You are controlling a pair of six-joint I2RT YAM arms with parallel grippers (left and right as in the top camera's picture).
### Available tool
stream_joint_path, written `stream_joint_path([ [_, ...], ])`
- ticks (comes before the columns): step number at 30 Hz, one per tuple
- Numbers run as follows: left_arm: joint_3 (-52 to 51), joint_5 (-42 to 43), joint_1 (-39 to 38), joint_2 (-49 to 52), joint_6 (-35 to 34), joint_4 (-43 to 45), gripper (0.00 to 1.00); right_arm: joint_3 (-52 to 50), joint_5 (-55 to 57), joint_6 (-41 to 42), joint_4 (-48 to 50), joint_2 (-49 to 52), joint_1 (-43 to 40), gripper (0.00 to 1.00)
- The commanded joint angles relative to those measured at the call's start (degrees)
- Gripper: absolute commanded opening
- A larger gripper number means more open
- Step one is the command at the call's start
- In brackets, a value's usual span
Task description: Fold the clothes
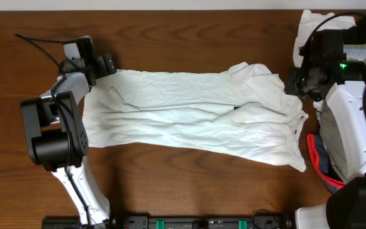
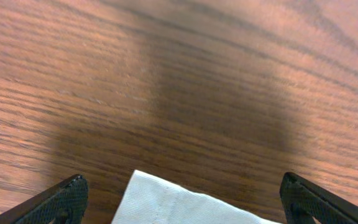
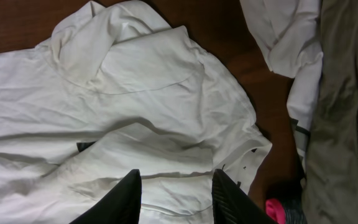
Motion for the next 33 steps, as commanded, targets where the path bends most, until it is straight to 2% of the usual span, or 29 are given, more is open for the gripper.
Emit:
stream_joint_path([
  [1,1.5,1.8,-0.5,1.8,1.0,-0.1,0.95,0.2,-0.5,-0.8,-0.1,-0.7,-0.1,0.35],
  [5,1.5,2.5,-1.7,1.9,1.0,-0.4,0.73,0.2,-0.5,-0.8,-0.1,-0.7,-0.1,0.35],
  [7,1.5,2.5,-2.3,1.9,1.0,-0.7,0.58,0.2,-0.5,-0.8,-0.1,-0.7,-0.1,0.35],
  [10,1.5,2.5,-2.3,1.8,1.0,-1.4,0.13,0.2,-1.0,-0.8,-0.1,-0.7,-0.1,0.35],
  [11,1.5,2.5,-2.3,1.7,1.0,-1.8,0.08,0.2,-1.1,-0.8,0.0,-0.7,-0.1,0.35],
  [17,1.5,2.3,-1.4,0.4,1.0,-4.0,0.06,0.2,-1.1,-0.8,1.3,-0.7,-0.2,0.35],
  [28,1.5,1.8,-0.8,-9.5,1.0,-6.3,0.06,0.2,-1.5,-0.8,2.8,-0.3,0.4,0.35],
  [33,1.5,1.5,-0.8,-10.1,1.0,-7.4,0.06,0.2,-1.5,-0.8,2.8,0.0,1.5,0.35],
])
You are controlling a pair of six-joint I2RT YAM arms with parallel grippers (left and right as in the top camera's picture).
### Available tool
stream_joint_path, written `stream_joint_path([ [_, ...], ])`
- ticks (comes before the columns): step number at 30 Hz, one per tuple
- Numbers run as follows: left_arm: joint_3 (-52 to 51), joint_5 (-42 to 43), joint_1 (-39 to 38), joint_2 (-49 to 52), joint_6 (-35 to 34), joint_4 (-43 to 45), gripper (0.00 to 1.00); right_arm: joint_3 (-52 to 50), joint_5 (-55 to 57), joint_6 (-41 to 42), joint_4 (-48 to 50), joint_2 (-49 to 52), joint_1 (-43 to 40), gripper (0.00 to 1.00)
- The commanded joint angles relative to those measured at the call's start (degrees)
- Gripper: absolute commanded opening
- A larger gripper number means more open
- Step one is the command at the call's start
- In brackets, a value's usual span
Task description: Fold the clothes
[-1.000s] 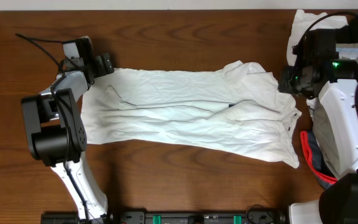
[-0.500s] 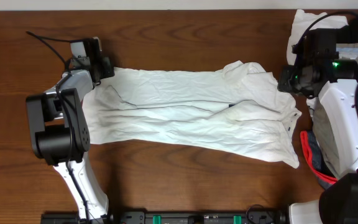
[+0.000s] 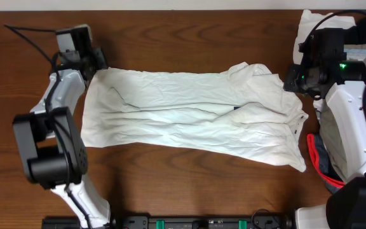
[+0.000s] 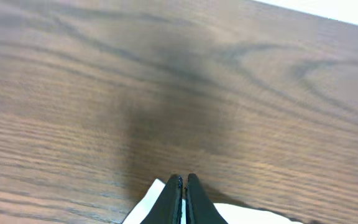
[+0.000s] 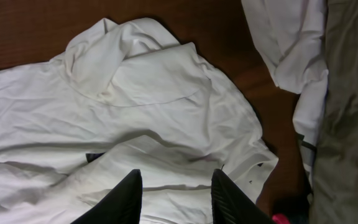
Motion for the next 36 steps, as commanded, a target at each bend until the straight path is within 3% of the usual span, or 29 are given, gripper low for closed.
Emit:
stream_joint_path([
  [1,0.8,-1.9,0.2,0.8,0.1,-1.2,0.06,0.2,-0.4,-0.8,0.1,0.0,1.3,0.35],
  [4,0.8,-2.5,0.2,1.9,0.1,-1.4,0.08,0.2,-0.4,-0.8,0.1,0.0,1.6,0.35],
  [6,0.8,-3.0,0.3,3.1,0.1,-1.4,0.48,0.2,-0.4,-0.8,0.1,0.0,1.7,0.35],
  [8,0.8,-3.1,0.3,4.3,0.1,-1.4,0.60,0.2,-0.4,-0.8,0.1,0.0,1.7,0.34],
  [11,0.8,-3.1,0.2,6.6,0.1,-1.5,0.64,0.2,-0.4,-0.8,0.1,0.0,1.7,0.35],
  [25,0.8,-3.0,0.2,12.4,0.1,-1.6,0.64,0.2,-0.2,-0.8,-0.1,0.0,1.7,0.34],
  [26,0.8,-3.0,0.2,12.4,0.1,-1.5,0.60,0.2,-0.2,-0.8,-0.1,0.0,1.7,0.34],
  [29,0.8,-3.0,0.2,12.4,0.1,-1.6,0.33,0.2,-0.2,-0.8,-0.1,0.0,1.7,0.34],
  [31,0.8,-2.6,0.2,12.4,0.1,-1.9,0.23,0.2,-0.2,-0.8,-0.1,0.0,1.7,0.34],
  [34,0.8,-1.7,0.2,12.4,0.1,-3.1,0.23,0.2,-0.2,-0.8,-0.1,0.0,1.7,0.34],
  [36,0.8,-1.8,0.2,12.4,0.1,-4.8,0.29,0.2,-0.2,-0.8,-0.1,0.0,1.7,0.34],
])
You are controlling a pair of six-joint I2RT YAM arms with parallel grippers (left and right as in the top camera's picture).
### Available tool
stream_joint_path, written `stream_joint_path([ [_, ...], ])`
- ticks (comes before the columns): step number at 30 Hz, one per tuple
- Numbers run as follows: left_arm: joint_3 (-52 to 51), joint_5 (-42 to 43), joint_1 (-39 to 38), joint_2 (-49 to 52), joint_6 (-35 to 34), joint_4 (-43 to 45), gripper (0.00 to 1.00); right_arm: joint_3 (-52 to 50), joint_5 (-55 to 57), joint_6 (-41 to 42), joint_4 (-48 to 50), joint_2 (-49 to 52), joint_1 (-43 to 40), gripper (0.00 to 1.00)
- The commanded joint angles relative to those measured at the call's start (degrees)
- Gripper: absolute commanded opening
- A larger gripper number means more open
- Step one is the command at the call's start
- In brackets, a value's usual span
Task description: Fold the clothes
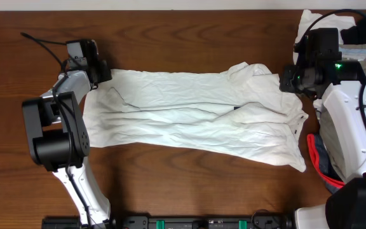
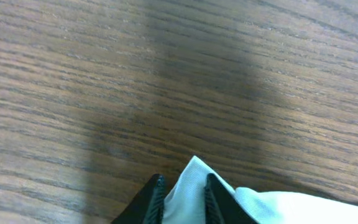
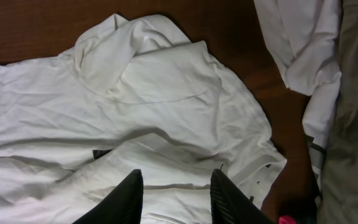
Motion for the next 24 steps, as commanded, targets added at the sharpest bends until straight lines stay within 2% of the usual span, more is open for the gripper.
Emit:
stream_joint_path([
  [1,0.0,0.6,0.2,2.4,-0.4,-3.0,0.32,0.2,-0.2,-0.8,0.0,0.0,0.3,0.34],
  [3,0.0,0.6,0.2,2.4,-0.4,-3.3,0.32,0.2,-0.2,-0.8,0.0,0.0,0.3,0.34],
  [6,0.0,0.7,0.2,2.4,-0.4,-3.4,0.23,0.2,-0.2,-0.8,-0.1,0.0,0.3,0.34],
  [8,0.0,0.6,0.2,2.4,-0.4,-4.0,0.24,0.2,-0.2,-0.8,-0.1,0.0,0.3,0.34],
  [9,0.0,0.6,0.2,2.4,-0.4,-4.3,0.28,0.2,-0.2,-0.8,-0.1,0.0,0.3,0.34],
  [11,0.0,0.0,0.3,2.4,-0.4,-4.5,0.41,0.2,-0.2,-0.8,-0.1,0.0,0.3,0.34],
  [15,0.0,-1.6,0.7,2.1,-0.4,-4.9,0.52,0.2,-0.2,-0.8,-0.1,0.0,0.3,0.34],
  [24,0.1,-1.5,0.6,-0.7,-0.4,-7.3,0.54,0.2,0.0,-0.8,0.0,0.0,0.3,0.34],
])
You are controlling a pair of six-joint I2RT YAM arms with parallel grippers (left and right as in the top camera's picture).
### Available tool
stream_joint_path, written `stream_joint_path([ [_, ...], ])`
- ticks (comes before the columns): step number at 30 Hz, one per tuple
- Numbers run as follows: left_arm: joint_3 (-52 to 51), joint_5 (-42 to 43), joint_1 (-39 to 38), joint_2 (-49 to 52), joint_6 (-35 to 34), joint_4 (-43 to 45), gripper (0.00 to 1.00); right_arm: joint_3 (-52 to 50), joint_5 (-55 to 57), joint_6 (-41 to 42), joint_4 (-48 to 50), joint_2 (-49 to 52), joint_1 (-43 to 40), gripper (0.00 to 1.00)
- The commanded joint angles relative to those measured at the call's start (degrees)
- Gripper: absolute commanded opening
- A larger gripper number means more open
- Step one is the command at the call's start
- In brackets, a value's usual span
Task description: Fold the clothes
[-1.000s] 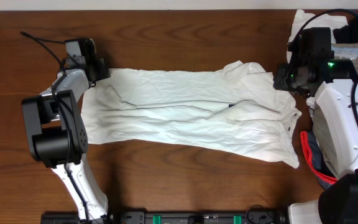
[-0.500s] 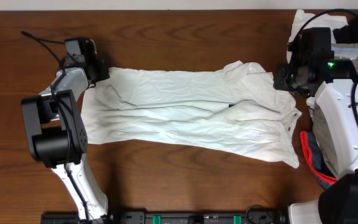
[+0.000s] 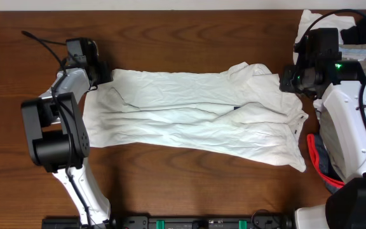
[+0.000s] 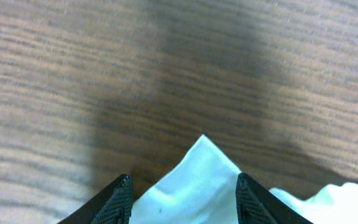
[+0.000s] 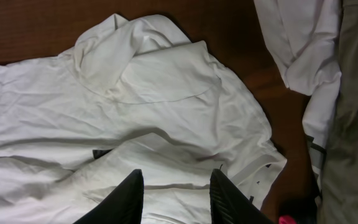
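A white shirt [image 3: 189, 111] lies spread across the middle of the table, its collar end [image 5: 135, 62] to the right. My left gripper [image 3: 99, 71] sits at the shirt's far left corner. In the left wrist view it is open [image 4: 183, 180], with the pointed white corner [image 4: 197, 168] lying between the fingers and touching neither. My right gripper [image 3: 287, 80] hovers over the collar end. It stands open [image 5: 176, 180] above the wrinkled cloth, holding nothing.
A heap of other clothes lies at the right edge: a white garment [image 3: 315, 24], a grey-olive one [image 5: 353, 124] and a red and blue piece [image 3: 316, 159]. A black cable [image 3: 43, 41] trails behind the left arm. Dark wood tabletop [image 3: 189, 191] surrounds the shirt.
My left gripper's jaws, then almost closed round the shirt's corner, now stand wide apart with the corner lying loose between them. The right gripper and the shirt are where they were.
First my left gripper was open at the shirt's far left corner. Then it was shut on that corner, farther back and left. Then it was back near the shirt with its jaws narrow, and now it is open. My right gripper stayed open over the collar end.
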Motion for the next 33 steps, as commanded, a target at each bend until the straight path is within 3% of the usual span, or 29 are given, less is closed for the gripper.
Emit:
stream_joint_path([
  [1,-1.3,-0.9,0.5,-0.5,-0.3,-2.2,0.54,0.2,0.0,-0.8,0.0,0.0,0.3,0.34],
  [5,-1.3,0.1,0.5,-1.2,-0.3,-4.0,0.56,0.2,0.0,-0.8,0.0,0.0,0.3,0.34],
  [12,-1.4,0.7,0.0,0.2,-0.3,-3.9,0.70,0.2,0.0,-0.8,0.0,0.0,0.3,0.33],
  [18,-1.4,0.7,-1.8,2.3,-0.3,-3.1,0.69,0.2,0.0,-0.8,0.0,0.0,0.3,0.33],
  [27,-1.4,0.6,-4.4,3.2,-0.2,-1.1,0.40,0.2,0.0,-0.8,-0.1,0.0,0.3,0.33],
  [30,-1.4,0.6,-4.3,3.2,0.0,-1.3,0.23,0.2,0.0,-0.8,-0.1,0.0,0.3,0.33],
  [33,-1.4,0.6,-4.3,3.2,1.0,-1.7,0.15,0.2,0.0,-0.8,-0.1,0.0,0.3,0.33],
])
